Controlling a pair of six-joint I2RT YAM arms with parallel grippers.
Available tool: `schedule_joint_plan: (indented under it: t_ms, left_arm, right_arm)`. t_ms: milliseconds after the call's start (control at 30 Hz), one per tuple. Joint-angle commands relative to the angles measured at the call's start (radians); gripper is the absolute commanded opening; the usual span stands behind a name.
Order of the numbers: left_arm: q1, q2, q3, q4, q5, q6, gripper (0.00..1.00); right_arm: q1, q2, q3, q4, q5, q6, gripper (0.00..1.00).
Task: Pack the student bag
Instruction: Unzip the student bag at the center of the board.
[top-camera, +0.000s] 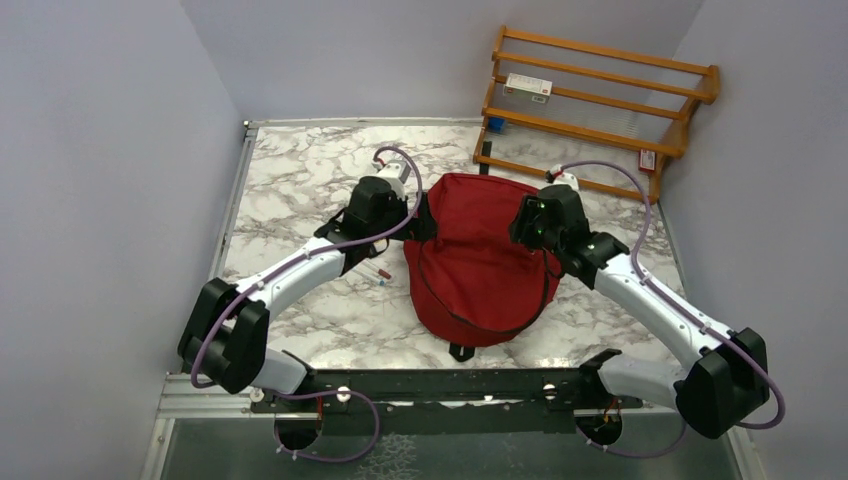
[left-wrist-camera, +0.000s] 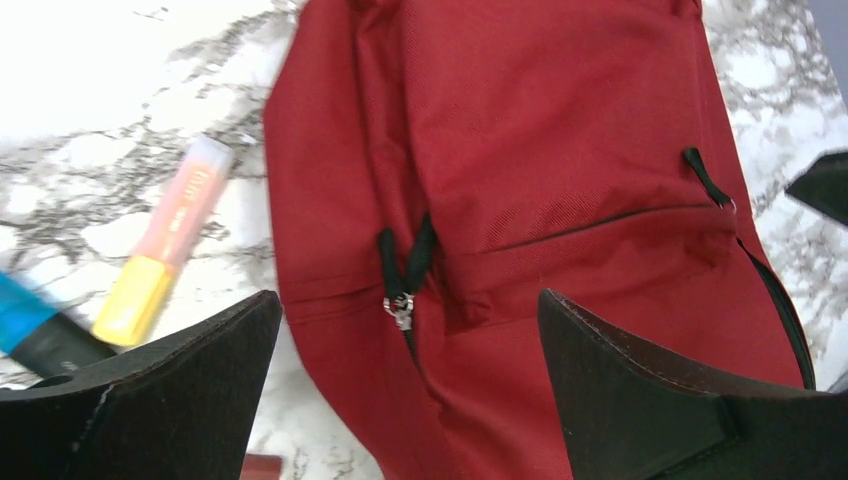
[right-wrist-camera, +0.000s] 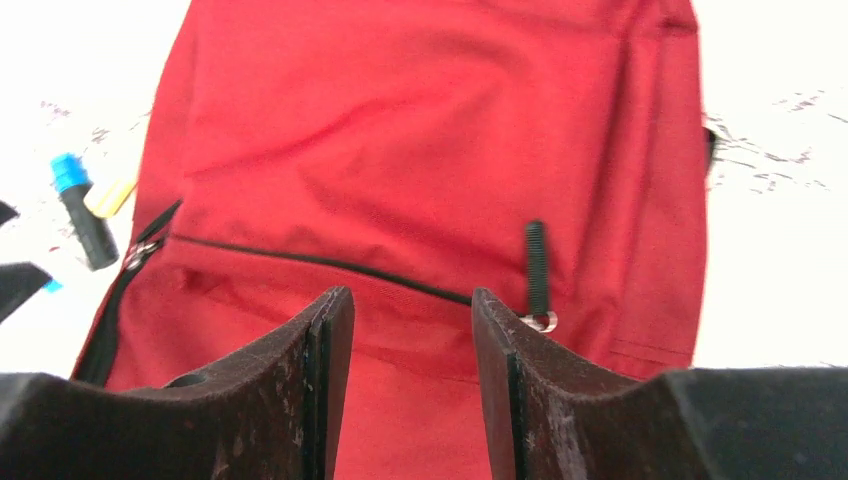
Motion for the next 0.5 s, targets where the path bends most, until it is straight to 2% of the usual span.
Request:
schedule_joint_plan:
  t_ms: [0, 200, 467]
  left_arm:
    - [-0.059, 0.021, 0.006, -0.002, -0.029, -0.001, 0.99]
    - [-0.092, 0.033, -0.007, -0.032, -0.088, 0.001, 0.98]
    - [-0.097, 0.048, 0.006, -0.054, -0.081, 0.027, 0.98]
  right_arm:
    - [-0.090, 0.016, -0.018, -0.045, -0.042, -0.020, 0.52]
    - [-0.182, 0.071, -0.026, -0.020, -0.022, -0.070, 0.51]
    - [-0.257, 0.180, -0.013, 0.035, -0.195, -0.125, 0.46]
